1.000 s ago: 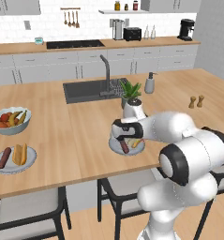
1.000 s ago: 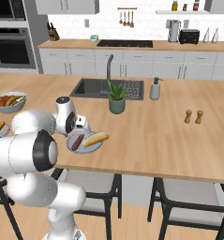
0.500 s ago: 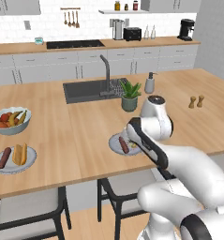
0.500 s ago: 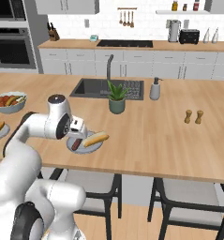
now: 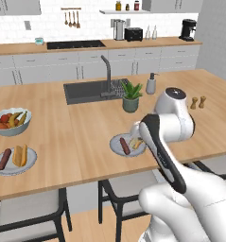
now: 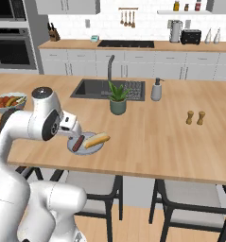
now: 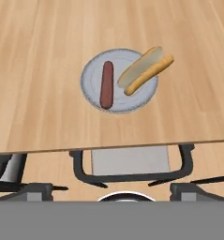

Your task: Place one bun and one sausage from the bowl on each plate.

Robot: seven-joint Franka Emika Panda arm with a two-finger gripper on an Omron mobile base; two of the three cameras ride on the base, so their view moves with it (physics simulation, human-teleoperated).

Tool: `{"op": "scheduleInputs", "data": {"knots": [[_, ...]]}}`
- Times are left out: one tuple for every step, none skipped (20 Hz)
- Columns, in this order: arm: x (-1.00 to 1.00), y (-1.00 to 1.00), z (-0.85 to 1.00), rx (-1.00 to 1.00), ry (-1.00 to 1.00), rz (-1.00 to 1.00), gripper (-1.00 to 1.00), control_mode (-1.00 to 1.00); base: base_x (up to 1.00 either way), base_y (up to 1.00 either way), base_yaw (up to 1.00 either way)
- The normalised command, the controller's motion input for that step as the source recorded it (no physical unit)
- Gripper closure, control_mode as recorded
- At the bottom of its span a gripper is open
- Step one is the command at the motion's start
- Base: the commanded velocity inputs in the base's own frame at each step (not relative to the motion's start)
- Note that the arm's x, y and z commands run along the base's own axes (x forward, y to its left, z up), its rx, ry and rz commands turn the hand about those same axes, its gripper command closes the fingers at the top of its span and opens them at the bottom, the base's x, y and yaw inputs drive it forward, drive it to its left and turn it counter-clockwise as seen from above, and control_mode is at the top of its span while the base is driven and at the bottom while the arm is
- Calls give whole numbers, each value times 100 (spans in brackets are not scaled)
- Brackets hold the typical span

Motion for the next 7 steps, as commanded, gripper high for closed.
{"op": "scheduleInputs", "data": {"knots": [[-100, 4, 78, 0, 3, 0, -100, -100, 0, 0, 0], [-100, 0, 74, 0, 3, 0, -100, -100, 0, 0, 0], [-100, 0, 69, 0, 2, 1, -100, -100, 0, 0, 0], [-100, 0, 64, 0, 0, 4, -100, -100, 0, 0, 0], [-100, 0, 64, 0, 1, 4, -100, -100, 0, 0, 0], [-100, 0, 56, 0, 0, 4, -100, -100, 0, 0, 0], [-100, 0, 51, 0, 0, 5, -100, -100, 0, 0, 0]]}}
